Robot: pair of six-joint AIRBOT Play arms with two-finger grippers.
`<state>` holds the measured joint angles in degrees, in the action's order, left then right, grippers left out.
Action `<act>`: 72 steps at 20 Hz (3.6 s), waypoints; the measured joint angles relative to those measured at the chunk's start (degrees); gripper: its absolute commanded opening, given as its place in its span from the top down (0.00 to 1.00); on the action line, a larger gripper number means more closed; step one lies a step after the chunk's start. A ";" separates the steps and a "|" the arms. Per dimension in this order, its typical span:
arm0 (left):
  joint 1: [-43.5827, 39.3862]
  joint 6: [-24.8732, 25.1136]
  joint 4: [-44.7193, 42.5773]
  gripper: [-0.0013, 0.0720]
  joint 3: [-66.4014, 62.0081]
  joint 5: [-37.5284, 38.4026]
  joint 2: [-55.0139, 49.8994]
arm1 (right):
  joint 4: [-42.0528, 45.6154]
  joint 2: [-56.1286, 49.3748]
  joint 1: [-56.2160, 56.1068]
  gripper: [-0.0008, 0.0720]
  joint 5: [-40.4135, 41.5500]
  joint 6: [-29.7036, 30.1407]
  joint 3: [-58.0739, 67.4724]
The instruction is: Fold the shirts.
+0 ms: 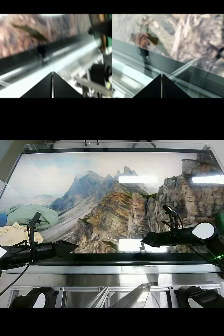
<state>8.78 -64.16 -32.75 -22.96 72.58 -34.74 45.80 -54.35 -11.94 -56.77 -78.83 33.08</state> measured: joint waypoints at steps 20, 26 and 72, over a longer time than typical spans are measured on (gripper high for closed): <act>37.09 -0.22 -13.70 0.02 -51.65 -11.19 -59.65 | -3.63 0.00 0.00 0.49 10.03 -0.02 0.00; 30.91 -2.05 -22.82 0.98 -65.07 -6.93 -72.15 | -3.63 0.00 0.00 0.49 10.95 -0.02 0.00; -4.22 -1.84 -17.68 0.03 -38.32 -3.65 -54.40 | -33.33 -28.52 -5.22 0.21 5.49 29.29 1.97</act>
<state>4.56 -66.00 -50.43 -61.28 68.93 -89.14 12.47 -82.87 -17.17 -51.29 -49.54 35.05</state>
